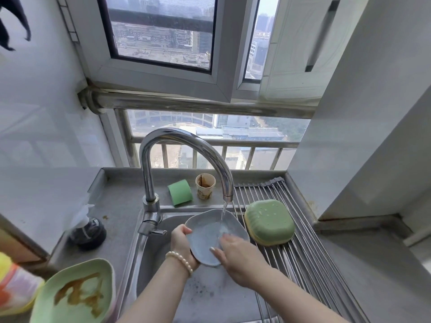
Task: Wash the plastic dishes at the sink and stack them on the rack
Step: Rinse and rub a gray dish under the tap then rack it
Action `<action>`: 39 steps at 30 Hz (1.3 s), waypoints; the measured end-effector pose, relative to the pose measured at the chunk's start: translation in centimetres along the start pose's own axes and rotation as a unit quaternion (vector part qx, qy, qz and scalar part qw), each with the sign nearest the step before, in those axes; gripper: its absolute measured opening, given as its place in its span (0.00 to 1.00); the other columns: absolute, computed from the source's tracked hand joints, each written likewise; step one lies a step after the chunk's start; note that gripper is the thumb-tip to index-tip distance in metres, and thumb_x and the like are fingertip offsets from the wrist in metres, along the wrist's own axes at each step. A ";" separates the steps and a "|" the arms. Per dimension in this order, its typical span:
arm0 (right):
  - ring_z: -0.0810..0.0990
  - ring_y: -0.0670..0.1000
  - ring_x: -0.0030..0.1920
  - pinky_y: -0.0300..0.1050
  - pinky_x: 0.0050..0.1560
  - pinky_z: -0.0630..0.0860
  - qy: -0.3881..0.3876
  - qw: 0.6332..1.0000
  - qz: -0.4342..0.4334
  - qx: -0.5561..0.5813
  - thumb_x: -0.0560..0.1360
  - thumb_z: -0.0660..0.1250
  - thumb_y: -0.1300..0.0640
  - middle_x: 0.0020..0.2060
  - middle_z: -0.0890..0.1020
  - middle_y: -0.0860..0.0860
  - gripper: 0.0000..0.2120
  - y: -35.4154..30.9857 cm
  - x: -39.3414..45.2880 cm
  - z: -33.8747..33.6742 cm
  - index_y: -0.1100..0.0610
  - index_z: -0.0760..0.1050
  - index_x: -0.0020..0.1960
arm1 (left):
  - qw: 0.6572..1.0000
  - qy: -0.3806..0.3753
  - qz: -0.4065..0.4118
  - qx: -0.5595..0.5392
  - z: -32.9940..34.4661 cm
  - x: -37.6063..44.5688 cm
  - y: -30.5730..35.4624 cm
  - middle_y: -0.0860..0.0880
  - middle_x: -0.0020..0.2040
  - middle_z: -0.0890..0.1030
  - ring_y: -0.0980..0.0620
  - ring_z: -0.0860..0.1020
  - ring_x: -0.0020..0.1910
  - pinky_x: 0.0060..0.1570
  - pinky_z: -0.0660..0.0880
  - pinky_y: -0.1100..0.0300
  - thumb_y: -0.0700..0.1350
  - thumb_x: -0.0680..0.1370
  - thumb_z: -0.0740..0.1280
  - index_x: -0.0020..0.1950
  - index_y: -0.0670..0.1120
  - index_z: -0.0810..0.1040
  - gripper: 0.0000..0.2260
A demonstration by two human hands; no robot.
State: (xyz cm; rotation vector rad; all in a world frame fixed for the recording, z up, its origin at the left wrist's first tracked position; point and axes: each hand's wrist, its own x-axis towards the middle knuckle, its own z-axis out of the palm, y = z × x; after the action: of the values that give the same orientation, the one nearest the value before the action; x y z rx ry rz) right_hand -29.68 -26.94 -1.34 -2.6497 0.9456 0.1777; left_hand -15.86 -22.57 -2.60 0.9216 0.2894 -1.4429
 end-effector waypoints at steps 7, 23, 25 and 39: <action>0.33 0.58 0.75 0.52 0.73 0.33 -0.005 0.985 0.165 -0.041 0.81 0.43 0.39 0.74 0.34 0.61 0.38 -1.8 4.2 -1.3 0.65 0.34 0.76 | 0.996 -0.039 0.044 -0.062 2.9 0.6 -2.7 0.41 0.43 0.80 0.42 0.77 0.46 0.57 0.69 0.51 0.45 0.69 0.59 0.41 0.38 0.78 0.12; 0.53 0.48 0.76 0.41 0.75 0.43 -0.015 0.982 -0.147 0.116 0.76 0.56 0.61 0.76 0.60 0.49 0.28 -0.1 1.2 0.0 0.54 0.60 0.76 | 0.992 0.008 0.114 0.046 1.6 1.4 1.7 0.36 0.54 0.81 0.37 0.79 0.52 0.53 0.76 0.44 0.59 0.78 0.62 0.59 0.37 0.77 0.26; 0.62 0.49 0.74 0.51 0.75 0.48 0.031 0.984 -0.174 0.033 0.73 0.59 0.63 0.73 0.66 0.50 0.27 0.9 0.9 0.8 0.55 0.67 0.72 | 0.989 0.031 0.128 0.070 1.3 1.3 2.0 0.35 0.55 0.81 0.36 0.79 0.55 0.59 0.74 0.41 0.59 0.78 0.61 0.60 0.36 0.77 0.26; 0.74 0.51 0.28 0.43 0.46 0.77 0.327 0.923 -0.203 -0.036 0.49 0.68 0.69 0.23 0.73 0.47 0.13 1.5 0.9 2.1 0.53 0.73 0.27 | 0.988 0.076 0.103 0.085 -1.4 1.6 -0.5 0.35 0.46 0.82 0.38 0.82 0.41 0.38 0.80 0.45 0.38 0.81 0.59 0.57 0.34 0.74 0.09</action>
State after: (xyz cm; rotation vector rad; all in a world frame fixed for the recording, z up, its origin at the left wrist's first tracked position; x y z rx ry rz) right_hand -30.01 -27.87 -3.91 -2.9464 0.5207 -0.8257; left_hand -15.56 -22.74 -4.74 1.1694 0.1787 -1.2214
